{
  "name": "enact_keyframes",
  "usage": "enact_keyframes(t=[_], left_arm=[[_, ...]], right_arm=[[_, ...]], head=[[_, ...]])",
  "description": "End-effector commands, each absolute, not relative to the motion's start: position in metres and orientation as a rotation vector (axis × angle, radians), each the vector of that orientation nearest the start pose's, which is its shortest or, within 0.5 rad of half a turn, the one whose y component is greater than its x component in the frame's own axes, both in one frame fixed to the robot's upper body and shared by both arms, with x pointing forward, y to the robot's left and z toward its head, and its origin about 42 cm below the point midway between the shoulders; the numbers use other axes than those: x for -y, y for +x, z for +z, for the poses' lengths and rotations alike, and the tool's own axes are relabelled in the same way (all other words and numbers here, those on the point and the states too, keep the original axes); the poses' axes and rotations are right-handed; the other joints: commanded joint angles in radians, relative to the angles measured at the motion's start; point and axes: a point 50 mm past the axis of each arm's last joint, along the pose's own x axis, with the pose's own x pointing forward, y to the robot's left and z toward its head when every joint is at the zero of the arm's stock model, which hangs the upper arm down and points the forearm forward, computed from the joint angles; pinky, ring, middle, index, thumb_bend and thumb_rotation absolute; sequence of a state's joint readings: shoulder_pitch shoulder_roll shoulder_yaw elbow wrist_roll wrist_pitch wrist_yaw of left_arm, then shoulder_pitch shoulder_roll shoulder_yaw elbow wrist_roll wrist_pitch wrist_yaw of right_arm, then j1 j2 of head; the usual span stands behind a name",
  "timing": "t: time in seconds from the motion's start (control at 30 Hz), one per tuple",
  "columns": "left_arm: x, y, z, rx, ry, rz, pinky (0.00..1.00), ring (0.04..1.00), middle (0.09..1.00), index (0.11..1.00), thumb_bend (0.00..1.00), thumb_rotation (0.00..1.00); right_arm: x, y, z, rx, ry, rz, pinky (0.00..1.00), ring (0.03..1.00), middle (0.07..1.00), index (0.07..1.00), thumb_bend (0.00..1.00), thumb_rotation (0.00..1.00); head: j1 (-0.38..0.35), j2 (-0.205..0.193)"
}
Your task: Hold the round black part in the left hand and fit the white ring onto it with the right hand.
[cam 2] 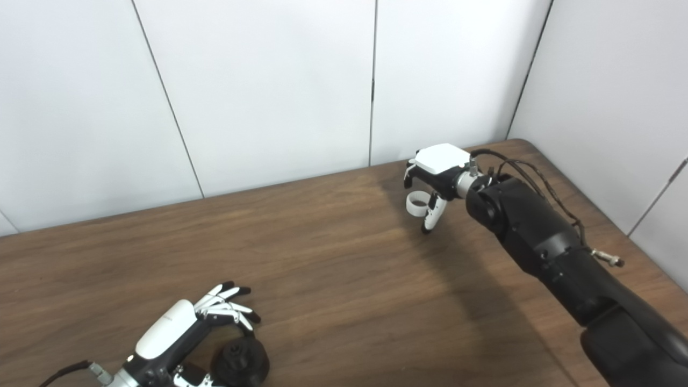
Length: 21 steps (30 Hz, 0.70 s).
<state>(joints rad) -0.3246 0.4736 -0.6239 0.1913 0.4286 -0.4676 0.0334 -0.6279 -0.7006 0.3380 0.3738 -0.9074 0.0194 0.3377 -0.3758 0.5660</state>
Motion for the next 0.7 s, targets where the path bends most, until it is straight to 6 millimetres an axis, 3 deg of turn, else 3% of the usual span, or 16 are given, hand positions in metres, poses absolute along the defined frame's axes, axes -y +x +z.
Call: enact_keyframes(t=[0.0, 0.67], left_arm=[[-0.2039, 0.3324, 0.1293, 0.558, 0.887, -0.769, 1.00, 0.927, 0.711, 0.482, 0.52, 0.06], [-0.2052, 0.3310, 0.1318, 0.556, 0.883, -0.770, 1.00, 0.928, 0.710, 0.482, 0.52, 0.06]], right_arm=[[0.3718, 0.4685, 0.2815, -0.009, -1.743, 0.185, 1.00, 1.000, 0.932, 0.744, 0.86, 0.28], [0.3792, 0.4656, 0.2841, -0.017, -1.757, 0.184, 1.00, 0.998, 0.925, 0.735, 0.84, 0.29]], head=[[-0.001, 0.000], [-0.005, 0.005]])
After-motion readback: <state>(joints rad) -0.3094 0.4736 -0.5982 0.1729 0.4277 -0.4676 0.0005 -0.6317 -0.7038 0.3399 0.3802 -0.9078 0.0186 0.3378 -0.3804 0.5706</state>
